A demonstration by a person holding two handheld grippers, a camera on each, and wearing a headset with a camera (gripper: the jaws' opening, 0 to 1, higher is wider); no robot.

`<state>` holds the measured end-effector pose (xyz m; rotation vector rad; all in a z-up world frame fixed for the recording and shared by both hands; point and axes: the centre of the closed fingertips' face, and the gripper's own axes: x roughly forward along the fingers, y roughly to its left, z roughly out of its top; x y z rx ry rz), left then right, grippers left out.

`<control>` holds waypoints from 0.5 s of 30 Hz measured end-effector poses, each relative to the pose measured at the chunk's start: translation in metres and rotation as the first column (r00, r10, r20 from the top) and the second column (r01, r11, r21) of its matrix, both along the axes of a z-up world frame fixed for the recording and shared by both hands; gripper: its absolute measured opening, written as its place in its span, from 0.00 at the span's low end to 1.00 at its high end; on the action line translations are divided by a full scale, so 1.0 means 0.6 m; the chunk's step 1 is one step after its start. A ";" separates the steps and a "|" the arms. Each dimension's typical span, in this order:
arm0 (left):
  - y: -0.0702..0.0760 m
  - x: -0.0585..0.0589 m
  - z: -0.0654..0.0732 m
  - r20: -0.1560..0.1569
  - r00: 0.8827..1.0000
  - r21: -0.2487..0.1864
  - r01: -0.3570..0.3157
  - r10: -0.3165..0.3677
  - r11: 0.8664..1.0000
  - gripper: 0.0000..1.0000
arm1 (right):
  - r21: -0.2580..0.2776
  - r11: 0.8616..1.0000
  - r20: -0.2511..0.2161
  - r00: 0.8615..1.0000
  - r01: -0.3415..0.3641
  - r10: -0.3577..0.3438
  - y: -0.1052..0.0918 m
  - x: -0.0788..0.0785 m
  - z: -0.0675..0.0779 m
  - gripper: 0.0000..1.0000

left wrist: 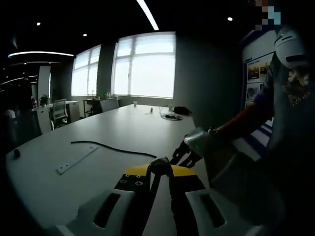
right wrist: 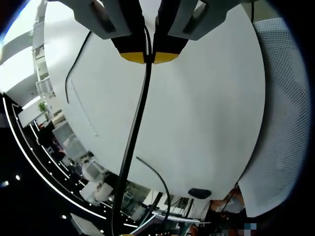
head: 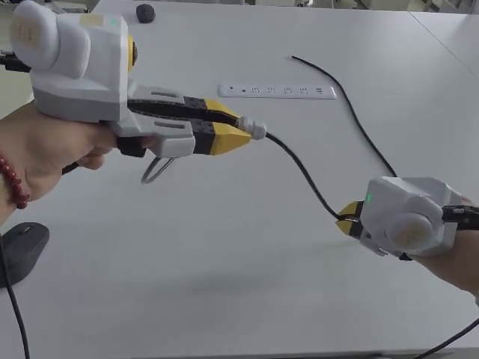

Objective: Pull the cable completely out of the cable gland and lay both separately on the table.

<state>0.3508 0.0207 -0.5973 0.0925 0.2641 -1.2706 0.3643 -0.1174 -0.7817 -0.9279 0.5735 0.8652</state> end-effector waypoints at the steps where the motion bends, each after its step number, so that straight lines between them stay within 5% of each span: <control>1: -0.001 0.000 0.000 0.000 1.000 0.002 -0.002 0.002 1.000 0.16 | 0.012 1.000 -0.014 1.000 0.007 -0.007 0.001 -0.002 -0.001 0.00; 5: -0.004 0.000 -0.003 -0.002 1.000 0.008 0.000 0.000 1.000 0.16 | 0.054 0.999 -0.007 1.000 0.002 -0.001 0.015 -0.006 0.011 0.11; 10: -0.006 -0.002 -0.005 -0.002 1.000 0.016 0.003 -0.003 1.000 0.16 | 0.103 0.995 0.002 1.000 -0.006 0.006 0.034 -0.007 0.033 0.08; 14: -0.006 0.000 -0.006 -0.004 1.000 0.019 -0.003 0.003 1.000 0.16 | 0.150 0.988 0.032 0.999 -0.017 0.013 0.056 -0.008 0.068 0.12; 15: -0.005 0.001 -0.008 -0.004 1.000 0.021 -0.004 0.005 1.000 0.16 | 0.172 0.984 0.076 0.996 -0.047 0.034 0.069 -0.006 0.089 0.12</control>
